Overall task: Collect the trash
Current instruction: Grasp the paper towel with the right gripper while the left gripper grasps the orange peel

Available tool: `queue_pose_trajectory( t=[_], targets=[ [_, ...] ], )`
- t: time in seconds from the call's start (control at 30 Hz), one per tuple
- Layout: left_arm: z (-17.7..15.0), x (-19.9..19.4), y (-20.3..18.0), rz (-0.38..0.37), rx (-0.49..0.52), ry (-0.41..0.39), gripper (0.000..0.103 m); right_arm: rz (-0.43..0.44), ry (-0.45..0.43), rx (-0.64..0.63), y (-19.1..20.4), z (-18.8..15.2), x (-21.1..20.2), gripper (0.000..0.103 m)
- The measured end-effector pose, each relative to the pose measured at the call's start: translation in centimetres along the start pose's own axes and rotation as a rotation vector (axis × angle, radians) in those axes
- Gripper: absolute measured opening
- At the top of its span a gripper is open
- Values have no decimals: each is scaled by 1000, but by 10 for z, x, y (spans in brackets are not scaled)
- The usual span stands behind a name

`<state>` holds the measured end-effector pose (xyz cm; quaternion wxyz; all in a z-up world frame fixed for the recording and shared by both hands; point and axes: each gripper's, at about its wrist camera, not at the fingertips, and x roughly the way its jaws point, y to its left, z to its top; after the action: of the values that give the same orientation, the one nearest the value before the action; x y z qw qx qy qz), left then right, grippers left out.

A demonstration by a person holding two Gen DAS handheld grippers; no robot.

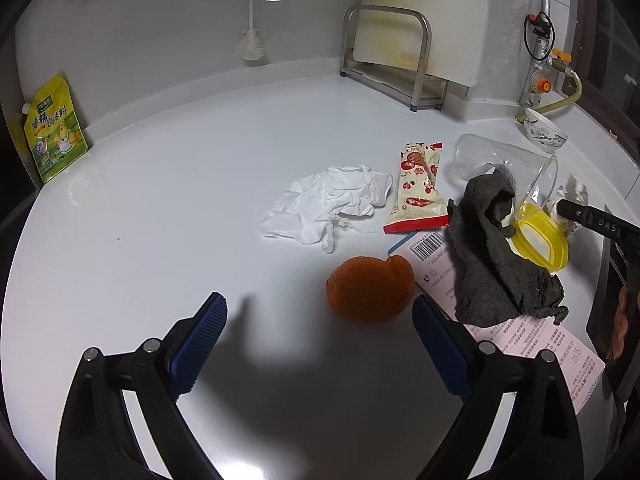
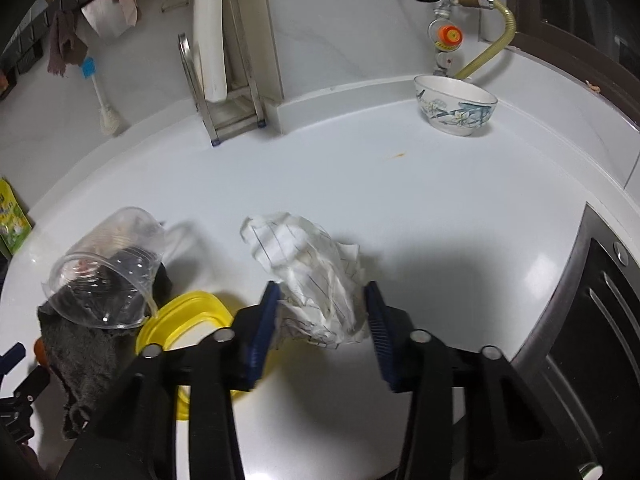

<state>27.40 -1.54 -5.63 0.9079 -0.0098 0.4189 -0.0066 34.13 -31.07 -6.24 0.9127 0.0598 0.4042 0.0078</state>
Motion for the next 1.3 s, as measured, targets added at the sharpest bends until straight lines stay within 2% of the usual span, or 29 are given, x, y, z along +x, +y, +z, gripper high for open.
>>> queue_pose_trajectory(
  t=[0.4,0.67,0.87,1.0,1.03,1.2,1.3],
  targets=[
    [8,11,-14,60,30,0,92,140,-110,186,-28,-23,-43,30],
    [12,19,-25,113,62,12,92,165,-151,205,-36,-27,-56,30],
    [10,18,-24,83,63,19,70,165,-156,192,-33,-30,-58,30],
    [6,14,-27,47,74,13,46,168,-162,189,-35,-32,-59,30],
    [5,13,-29,44,75,14,43,171,-161,192,-36,-32,-59,30],
    [0,4,-26,40,57,13,34,184,-163,206,-39,-38,-64,30],
    [-6,-4,-20,40,48,23,32,191,-173,209,-39,-44,-71,30]
  ],
)
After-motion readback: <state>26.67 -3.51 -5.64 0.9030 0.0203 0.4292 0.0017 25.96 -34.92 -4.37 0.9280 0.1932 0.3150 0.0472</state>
